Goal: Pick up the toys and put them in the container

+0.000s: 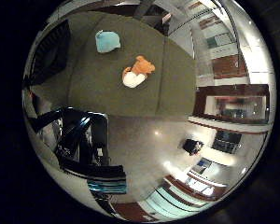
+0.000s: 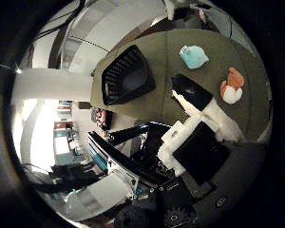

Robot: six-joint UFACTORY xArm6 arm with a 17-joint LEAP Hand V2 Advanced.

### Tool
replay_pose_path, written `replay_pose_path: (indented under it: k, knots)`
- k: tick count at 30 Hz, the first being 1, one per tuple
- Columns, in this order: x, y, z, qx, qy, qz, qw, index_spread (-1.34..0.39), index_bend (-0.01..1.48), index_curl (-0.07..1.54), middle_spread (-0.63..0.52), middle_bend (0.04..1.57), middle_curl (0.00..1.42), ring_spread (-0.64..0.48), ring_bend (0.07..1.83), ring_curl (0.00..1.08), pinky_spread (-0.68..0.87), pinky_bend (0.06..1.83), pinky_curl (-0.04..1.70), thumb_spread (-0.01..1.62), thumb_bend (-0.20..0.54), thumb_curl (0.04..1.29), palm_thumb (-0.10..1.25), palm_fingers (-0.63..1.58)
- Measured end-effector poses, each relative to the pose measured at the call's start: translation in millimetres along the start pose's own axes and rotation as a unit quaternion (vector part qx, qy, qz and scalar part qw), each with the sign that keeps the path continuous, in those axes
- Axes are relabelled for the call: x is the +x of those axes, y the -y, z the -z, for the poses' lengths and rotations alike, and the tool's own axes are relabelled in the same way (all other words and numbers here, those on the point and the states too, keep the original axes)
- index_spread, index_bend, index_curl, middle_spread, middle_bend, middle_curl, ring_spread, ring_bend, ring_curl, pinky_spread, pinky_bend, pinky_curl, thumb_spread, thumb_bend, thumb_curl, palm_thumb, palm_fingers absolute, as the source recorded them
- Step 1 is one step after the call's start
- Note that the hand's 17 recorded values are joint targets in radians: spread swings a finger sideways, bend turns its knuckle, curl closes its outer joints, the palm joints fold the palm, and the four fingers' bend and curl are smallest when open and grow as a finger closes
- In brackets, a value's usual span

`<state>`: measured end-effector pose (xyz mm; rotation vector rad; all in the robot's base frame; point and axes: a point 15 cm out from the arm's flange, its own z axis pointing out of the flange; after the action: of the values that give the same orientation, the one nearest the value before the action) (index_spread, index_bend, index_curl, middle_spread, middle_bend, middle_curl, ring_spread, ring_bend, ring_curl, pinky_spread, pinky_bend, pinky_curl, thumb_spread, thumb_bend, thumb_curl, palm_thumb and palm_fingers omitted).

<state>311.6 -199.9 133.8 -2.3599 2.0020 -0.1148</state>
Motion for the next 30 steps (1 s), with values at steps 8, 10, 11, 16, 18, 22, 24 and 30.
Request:
replay_pose_path:
  k: [8, 10, 11, 16, 18, 22, 24, 30]
  knots:
    - [17.6, 23.2, -0.5, 0.006, -0.007, 0.005, 1.000, -0.44, 0.19, 0.44, -0.06, 0.19, 0.31, 0.12, 0.21, 0.22, 0.40, 0.39, 0.00, 1.18, -0.026, 0.42, 0.79, 0.48]
    - [34.7, 39.1, -1.4, 0.011, -0.015, 0.007, 1.000, -0.43, 0.17, 0.42, -0.07, 0.18, 0.31, 0.12, 0.22, 0.23, 0.39, 0.41, 0.00, 1.18, -0.031, 0.41, 0.73, 0.45]
    - [43.1, 47.1, -1.5, 0.015, -0.020, 0.008, 1.000, -0.43, 0.16, 0.41, -0.06, 0.18, 0.30, 0.12, 0.23, 0.23, 0.39, 0.43, 0.00, 1.19, -0.036, 0.41, 0.68, 0.42]
    - [100.2, 80.3, -6.9, 0.020, -0.038, 0.020, 0.999, -0.40, 0.14, 0.34, -0.03, 0.18, 0.30, 0.16, 0.24, 0.24, 0.38, 0.55, 0.03, 1.15, -0.031, 0.36, 0.58, 0.24]
    - [130.2, 89.8, -10.3, 0.014, -0.051, 0.032, 0.998, -0.41, 0.15, 0.32, -0.01, 0.18, 0.30, 0.17, 0.23, 0.24, 0.36, 0.57, 0.04, 1.13, -0.032, 0.34, 0.54, 0.16]
    - [189.2, 99.5, -28.9, -0.020, -0.085, 0.069, 0.994, -0.40, 0.17, 0.30, 0.01, 0.19, 0.30, 0.18, 0.23, 0.24, 0.35, 0.58, 0.06, 1.08, -0.033, 0.31, 0.50, 0.06]
    - [213.8, 101.2, -42.0, -0.034, -0.097, 0.082, 0.991, -0.40, 0.17, 0.30, 0.02, 0.19, 0.30, 0.18, 0.23, 0.25, 0.34, 0.57, 0.06, 1.06, -0.030, 0.30, 0.48, 0.03]
    - [274.2, 96.6, -90.6, -0.081, -0.125, 0.123, 0.981, -0.41, 0.18, 0.30, 0.04, 0.18, 0.29, 0.19, 0.25, 0.26, 0.34, 0.54, 0.08, 1.02, -0.026, 0.29, 0.46, -0.01]
